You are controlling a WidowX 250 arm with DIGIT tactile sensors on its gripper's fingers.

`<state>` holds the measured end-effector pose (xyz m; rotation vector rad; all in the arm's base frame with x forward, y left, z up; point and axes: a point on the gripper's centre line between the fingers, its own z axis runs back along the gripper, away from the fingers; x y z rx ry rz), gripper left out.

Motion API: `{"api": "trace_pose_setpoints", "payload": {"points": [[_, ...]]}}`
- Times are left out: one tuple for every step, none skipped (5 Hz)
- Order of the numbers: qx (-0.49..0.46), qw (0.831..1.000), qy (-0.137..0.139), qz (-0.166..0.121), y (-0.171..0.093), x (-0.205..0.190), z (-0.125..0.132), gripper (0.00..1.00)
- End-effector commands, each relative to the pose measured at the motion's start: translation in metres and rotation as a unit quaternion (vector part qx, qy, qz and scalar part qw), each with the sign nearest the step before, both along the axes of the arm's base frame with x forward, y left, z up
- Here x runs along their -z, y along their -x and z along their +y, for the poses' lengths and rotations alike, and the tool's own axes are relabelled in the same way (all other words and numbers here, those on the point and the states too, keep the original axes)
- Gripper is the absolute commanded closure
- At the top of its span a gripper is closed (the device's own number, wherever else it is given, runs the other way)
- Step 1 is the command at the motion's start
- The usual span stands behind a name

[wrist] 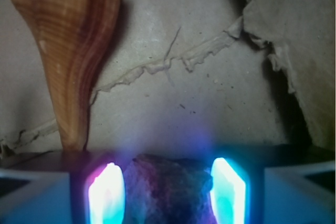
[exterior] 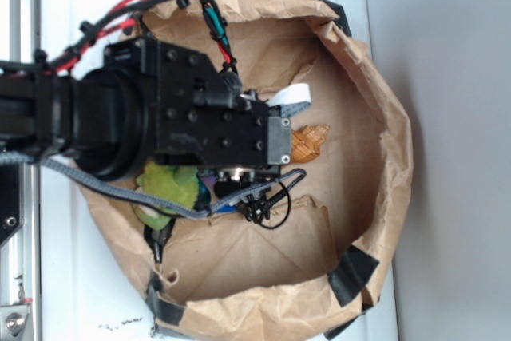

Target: Grab the rock.

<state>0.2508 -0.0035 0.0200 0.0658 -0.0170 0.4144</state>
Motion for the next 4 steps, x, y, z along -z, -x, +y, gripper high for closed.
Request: {"api": "trace_pose_setpoints", "payload": {"points": [[0.104, 0.989, 0.036, -0.1, 0.003, -0.101, 0.004, 1.0], [0.134, 0.983, 0.027, -0.124, 0.016, -0.141, 0.019, 1.0], [0.135, 0.982, 0.027, -0.128, 0.023, -0.148, 0.023, 1.0], [0.124, 0.984, -0.011, -0.126, 0.025, -0.148, 0.021, 1.0]]}}
